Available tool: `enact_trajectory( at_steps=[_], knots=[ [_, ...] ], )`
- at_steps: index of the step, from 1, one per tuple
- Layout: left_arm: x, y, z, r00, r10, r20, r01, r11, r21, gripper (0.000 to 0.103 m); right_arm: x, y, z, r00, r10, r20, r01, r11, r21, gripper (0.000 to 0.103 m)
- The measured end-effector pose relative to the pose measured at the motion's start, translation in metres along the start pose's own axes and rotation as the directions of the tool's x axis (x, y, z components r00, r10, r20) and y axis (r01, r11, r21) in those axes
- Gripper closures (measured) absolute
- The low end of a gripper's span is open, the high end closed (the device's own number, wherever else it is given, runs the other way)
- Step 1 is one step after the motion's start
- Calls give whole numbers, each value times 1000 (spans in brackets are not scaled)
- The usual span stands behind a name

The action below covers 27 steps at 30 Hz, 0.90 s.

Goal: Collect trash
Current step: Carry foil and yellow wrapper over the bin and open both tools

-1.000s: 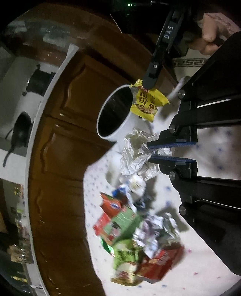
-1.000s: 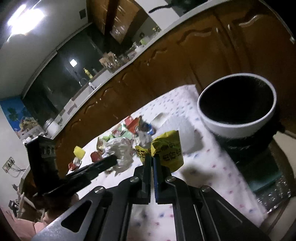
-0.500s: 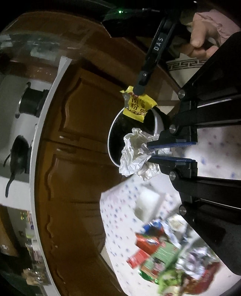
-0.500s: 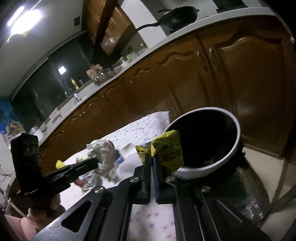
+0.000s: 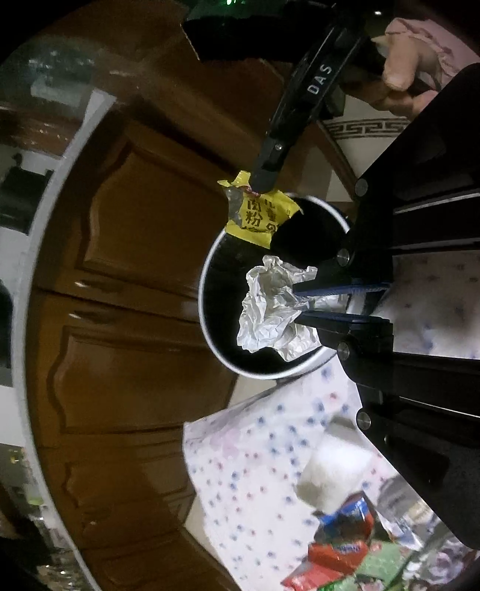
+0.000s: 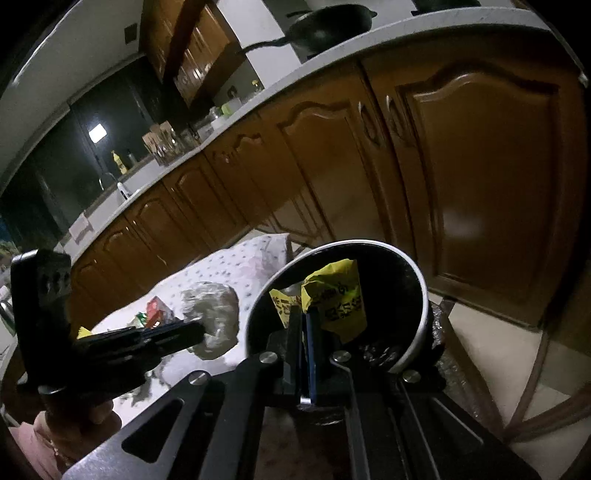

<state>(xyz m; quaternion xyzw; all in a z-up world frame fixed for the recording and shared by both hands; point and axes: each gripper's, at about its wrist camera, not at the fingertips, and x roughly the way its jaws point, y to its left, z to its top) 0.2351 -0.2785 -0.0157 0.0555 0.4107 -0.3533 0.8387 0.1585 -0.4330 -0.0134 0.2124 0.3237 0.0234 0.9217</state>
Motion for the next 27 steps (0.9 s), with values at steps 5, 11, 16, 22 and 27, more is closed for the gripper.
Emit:
enact_trajectory(
  at_steps=[5,11,16,22,27],
  knots=[
    [21,-5,8,999,-6,-34,7,1000,12,95,19,-14,0,999,-28,-45,29,1000,13,101],
    [39,-13,12,998,1,-70,1,999,37,92,34,-26,2,996,-40,-80,42,999,21,101],
    [49,-12,12,994,15,-108,-11,999,35,58,38,-41,6,994,-50,-99,57,996,74,91],
    [38,-8,11,997,5,-78,-3,1000,20,48,35,-54,7,995,-39,-90,50,991,126,68],
    [10,4,-1,1000,-8,-16,7,999,-33,46,26,-47,1,998,-24,-61,33,990,139,50]
  ],
)
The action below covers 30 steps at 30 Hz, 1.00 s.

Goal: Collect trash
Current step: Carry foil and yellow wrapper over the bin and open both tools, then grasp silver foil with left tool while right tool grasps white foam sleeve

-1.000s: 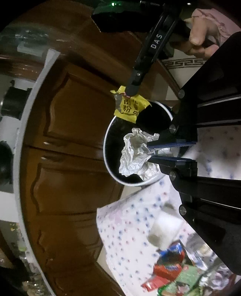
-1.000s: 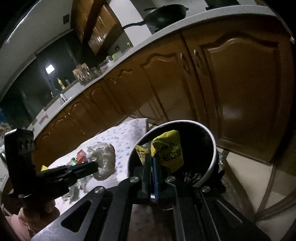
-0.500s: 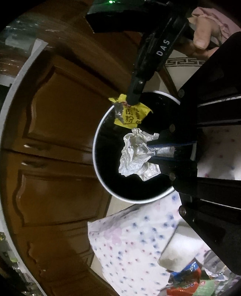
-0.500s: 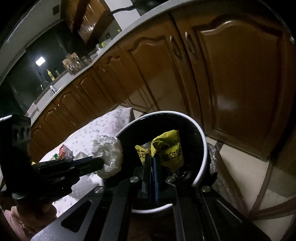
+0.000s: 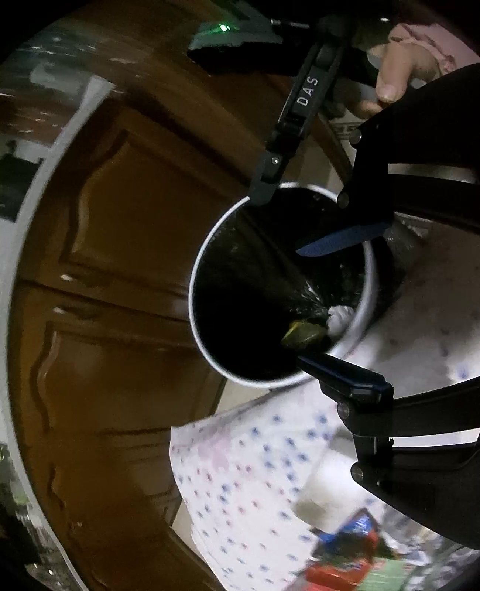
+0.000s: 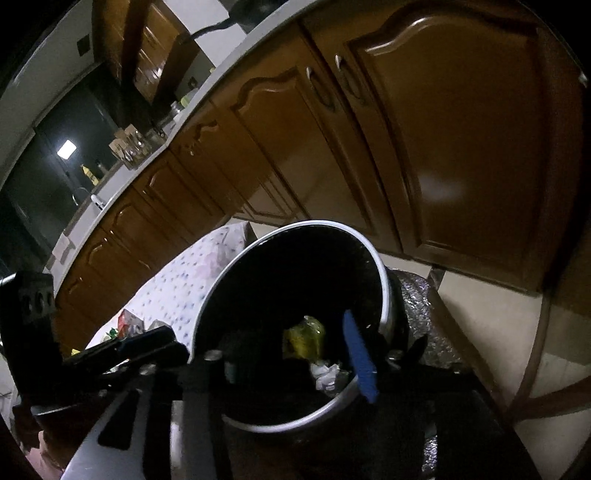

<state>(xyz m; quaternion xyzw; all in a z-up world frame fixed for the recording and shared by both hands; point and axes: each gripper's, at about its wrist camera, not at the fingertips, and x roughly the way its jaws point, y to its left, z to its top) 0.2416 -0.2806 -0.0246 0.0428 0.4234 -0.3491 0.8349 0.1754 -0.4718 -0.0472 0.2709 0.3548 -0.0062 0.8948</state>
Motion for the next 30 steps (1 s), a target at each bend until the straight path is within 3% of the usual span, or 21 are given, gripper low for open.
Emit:
enact_trajectory(
  at_steps=[2,6,8,13,16,21,30],
  knots=[
    [-16,7,-10,999,16,35,-15,999,-29,42,-7,8,-7,1000,4,15,-4,1000,-12,49],
    [-50,23,-36,992,58,116,-46,993,-105,41,-21,32,-28,997,17,70,-14,998,-56,32],
    [-62,31,-48,988,80,133,-63,990,-127,40,-24,45,-40,997,25,76,-19,996,-85,30],
    [-88,51,-82,982,125,139,-101,980,-170,40,-28,78,-69,997,43,69,-32,988,-151,30],
    [-100,66,-102,977,163,138,-133,971,-201,40,-28,93,-83,996,53,67,-40,984,-173,22],
    [-118,85,-130,969,211,132,-174,953,-247,40,-24,114,-106,997,58,42,-49,978,-202,21],
    [-143,121,-165,949,291,120,-240,916,-323,40,-14,139,-123,997,74,-6,-73,967,-244,21]
  ],
)
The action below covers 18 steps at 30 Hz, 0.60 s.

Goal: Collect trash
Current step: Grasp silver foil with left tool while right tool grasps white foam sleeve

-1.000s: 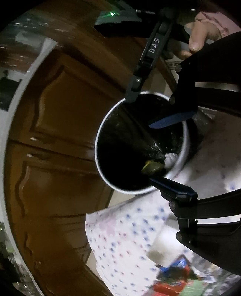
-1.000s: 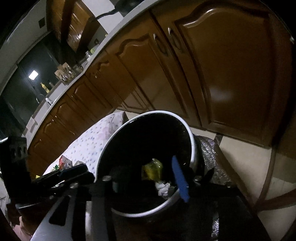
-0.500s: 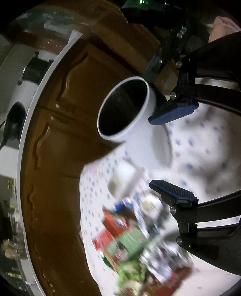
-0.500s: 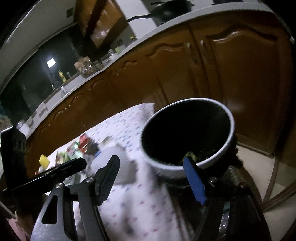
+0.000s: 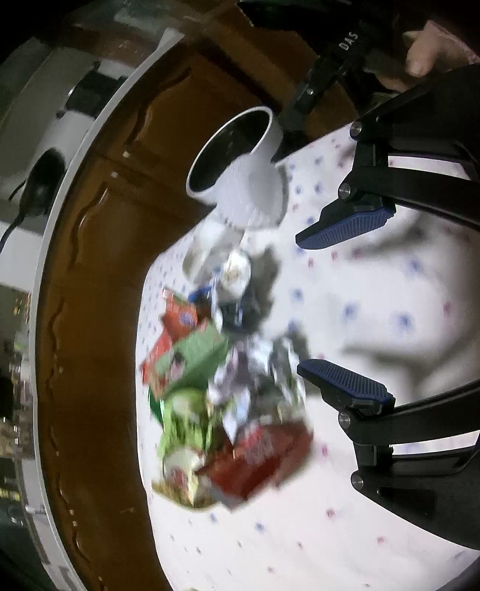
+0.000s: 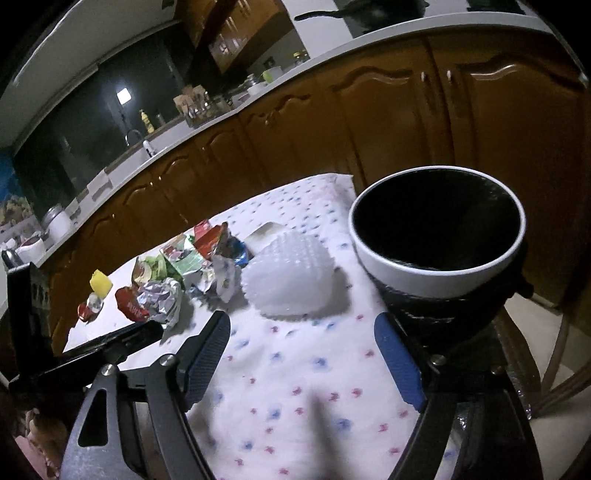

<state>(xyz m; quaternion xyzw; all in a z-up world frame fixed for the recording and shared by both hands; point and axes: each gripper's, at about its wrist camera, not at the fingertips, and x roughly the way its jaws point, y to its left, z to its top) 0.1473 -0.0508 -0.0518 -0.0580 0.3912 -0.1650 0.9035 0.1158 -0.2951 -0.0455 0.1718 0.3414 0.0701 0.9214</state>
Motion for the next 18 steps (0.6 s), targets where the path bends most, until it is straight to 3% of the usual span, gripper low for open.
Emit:
enact_trajectory(
  at_steps=[10,18],
  knots=[
    [8,31,18,998,69,-4,-69,997,-18,40,25,21,10,998,-67,2,67,992,-104,21],
    [47,27,32,988,143,-52,-141,989,32,40,60,14,23,994,-102,-37,97,988,-124,24]
  ],
)
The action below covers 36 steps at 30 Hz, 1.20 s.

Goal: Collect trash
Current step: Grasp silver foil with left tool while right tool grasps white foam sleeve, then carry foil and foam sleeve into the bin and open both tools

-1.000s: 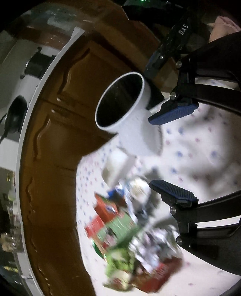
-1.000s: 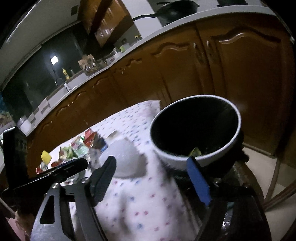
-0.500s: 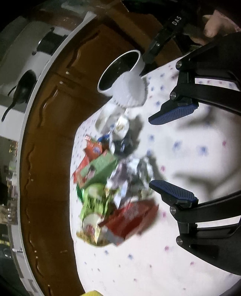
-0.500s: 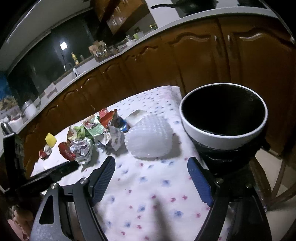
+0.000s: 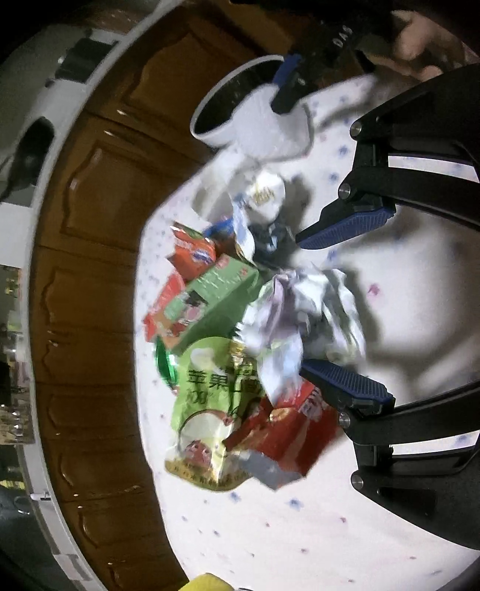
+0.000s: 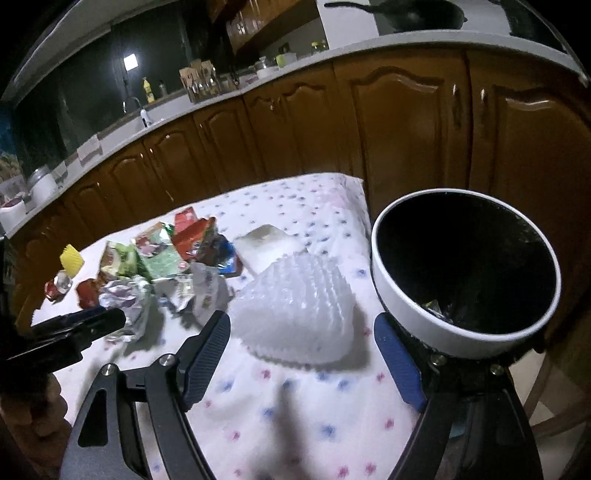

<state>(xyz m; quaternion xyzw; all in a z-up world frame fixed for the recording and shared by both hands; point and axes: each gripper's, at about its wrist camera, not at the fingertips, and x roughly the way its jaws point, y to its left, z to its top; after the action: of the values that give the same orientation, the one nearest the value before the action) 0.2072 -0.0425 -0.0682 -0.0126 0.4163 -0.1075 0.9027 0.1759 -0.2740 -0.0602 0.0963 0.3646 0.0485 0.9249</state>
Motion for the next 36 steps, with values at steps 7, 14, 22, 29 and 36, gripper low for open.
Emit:
enact_trajectory(
  at_steps=[7,14,22,29,36],
  knots=[
    [3,-2,-5,1000,-9,8,9,1000,22,76,2,-8,-6,1000,13,-20,-12,1000,29,92],
    [-26,-7,-13,993,-109,35,109,994,8,84,-31,-5,-11,997,74,21,-75,996,47,92],
    [-57,-38,-8,976,-205,78,202,978,52,84,-63,-22,-9,995,63,74,-70,994,90,92],
    [-74,-69,2,956,-277,100,265,958,112,84,-80,-46,-5,994,13,108,-27,992,127,92],
    [-74,-110,9,939,-333,78,314,930,193,84,-90,-74,-3,993,-31,114,11,985,174,92]
  ],
)
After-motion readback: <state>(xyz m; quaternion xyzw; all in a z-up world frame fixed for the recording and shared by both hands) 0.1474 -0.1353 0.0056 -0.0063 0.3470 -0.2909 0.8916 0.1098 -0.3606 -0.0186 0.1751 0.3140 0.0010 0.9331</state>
